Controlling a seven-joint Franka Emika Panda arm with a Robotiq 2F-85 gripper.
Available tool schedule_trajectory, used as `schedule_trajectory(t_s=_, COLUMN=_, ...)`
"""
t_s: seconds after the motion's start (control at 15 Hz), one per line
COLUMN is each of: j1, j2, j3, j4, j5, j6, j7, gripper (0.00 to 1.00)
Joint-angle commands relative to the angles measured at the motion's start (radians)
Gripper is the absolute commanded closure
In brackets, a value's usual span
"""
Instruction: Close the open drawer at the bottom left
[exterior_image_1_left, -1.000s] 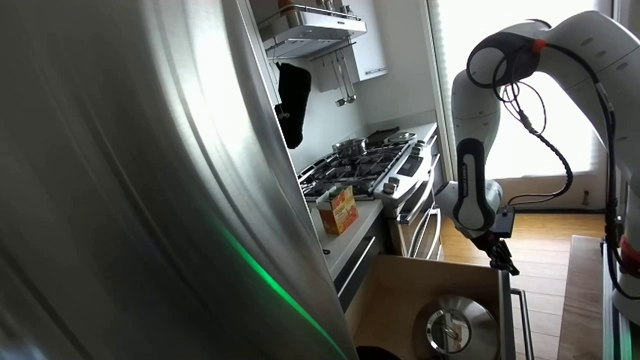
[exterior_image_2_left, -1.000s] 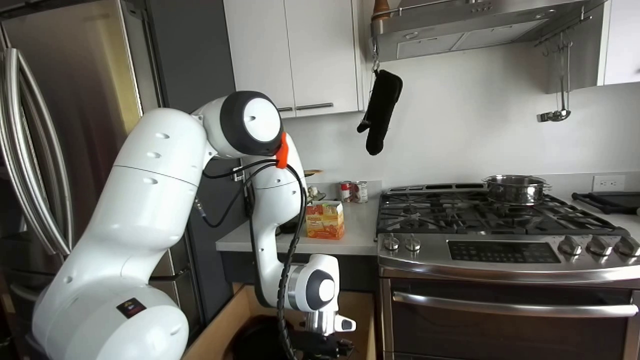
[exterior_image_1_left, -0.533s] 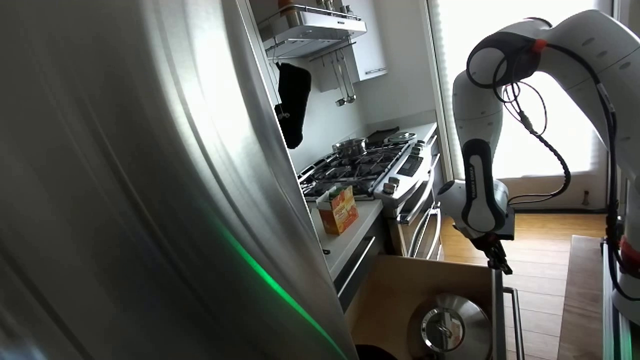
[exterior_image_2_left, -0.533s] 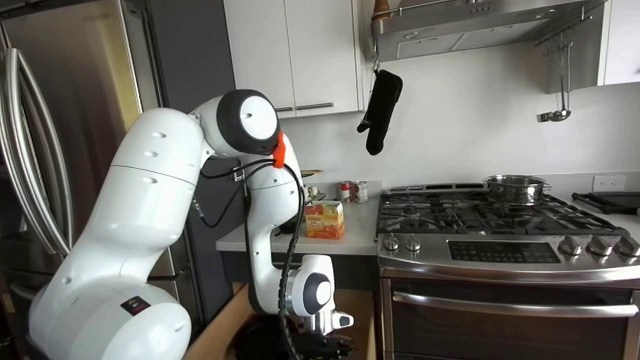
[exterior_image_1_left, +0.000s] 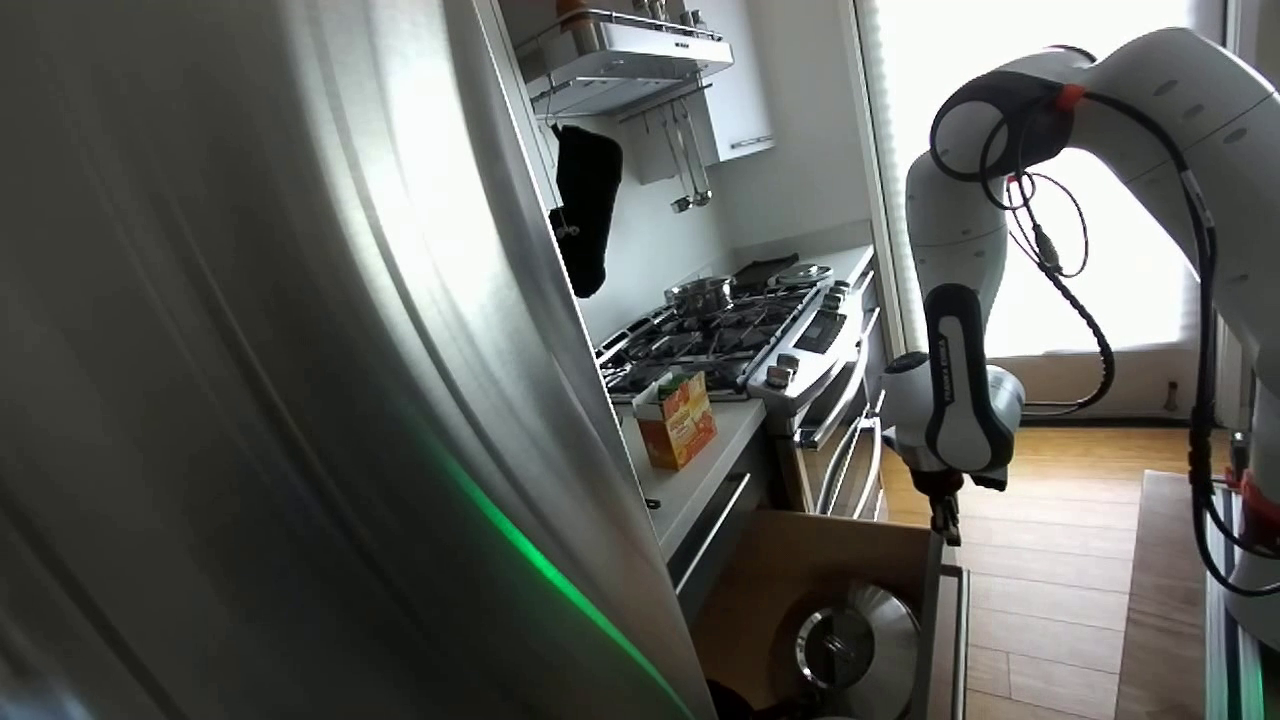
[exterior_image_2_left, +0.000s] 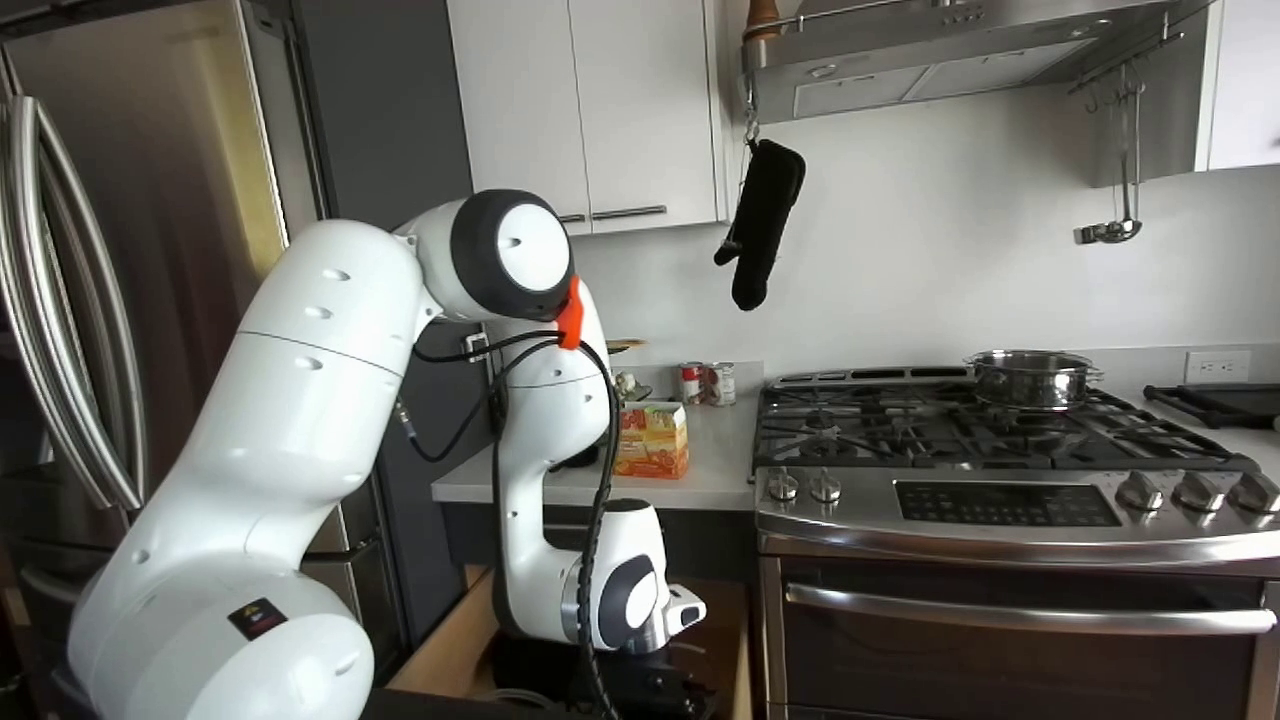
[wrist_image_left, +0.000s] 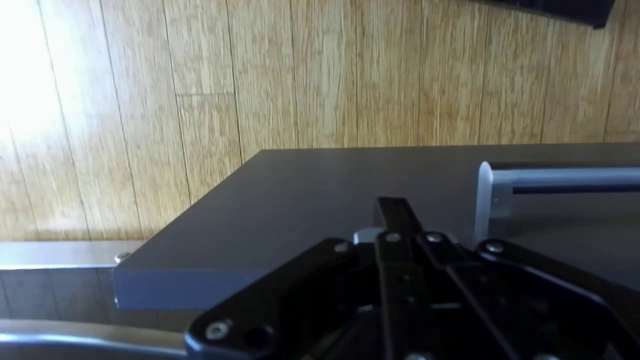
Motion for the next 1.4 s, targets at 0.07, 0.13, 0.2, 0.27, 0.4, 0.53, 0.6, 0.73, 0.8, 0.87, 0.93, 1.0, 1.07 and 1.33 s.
schedule_trajectory(t_s=0.07, j1=-0.138, j2=0.089, j3=0.145, j4=0.061, j5=0.045, j6=0.223, j7=-0.058, gripper=1.00)
schedule_trajectory(t_s=0.13, j1=-0.160, j2=0.103, j3=0.167, j4=0.073, j5=0.039, j6=0.254, j7=-0.053, gripper=1.00)
schedule_trajectory(t_s=0.2, j1=-0.171, j2=0.125, j3=0.182, j4=0.094, j5=0.033, j6=0.289, j7=-0.045, gripper=1.00)
schedule_trajectory(t_s=0.27, j1=-0.199, j2=0.145, j3=0.213, j4=0.116, j5=0.018, j6=0.305, j7=-0.042, gripper=1.00)
schedule_trajectory(t_s=0.4, j1=-0.209, j2=0.189, j3=0.233, j4=0.174, j5=0.017, j6=0.344, j7=-0.022, gripper=1.00)
schedule_trajectory(t_s=0.53, j1=-0.172, j2=0.227, j3=0.206, j4=0.237, j5=0.036, j6=0.377, j7=-0.015, gripper=1.00)
schedule_trajectory(t_s=0.6, j1=-0.161, j2=0.245, j3=0.196, j4=0.271, j5=0.039, j6=0.392, j7=-0.014, gripper=1.00)
schedule_trajectory(t_s=0.73, j1=-0.160, j2=0.190, j3=0.197, j4=0.213, j5=0.025, j6=0.351, j7=-0.015, gripper=0.99)
schedule_trajectory(t_s=0.8, j1=-0.159, j2=0.191, j3=0.197, j4=0.214, j5=0.025, j6=0.351, j7=-0.015, gripper=0.99)
schedule_trajectory(t_s=0.87, j1=-0.158, j2=0.190, j3=0.197, j4=0.213, j5=0.025, j6=0.351, j7=-0.015, gripper=0.99)
schedule_trajectory(t_s=0.93, j1=-0.158, j2=0.190, j3=0.197, j4=0.211, j5=0.025, j6=0.351, j7=-0.015, gripper=0.99)
schedule_trajectory(t_s=1.0, j1=-0.158, j2=0.190, j3=0.197, j4=0.210, j5=0.024, j6=0.351, j7=-0.015, gripper=0.99)
schedule_trajectory(t_s=1.07, j1=-0.157, j2=0.190, j3=0.197, j4=0.210, j5=0.024, j6=0.351, j7=-0.015, gripper=0.99)
schedule_trajectory(t_s=1.33, j1=-0.165, j2=0.210, j3=0.209, j4=0.234, j5=0.024, j6=0.367, j7=-0.010, gripper=1.00)
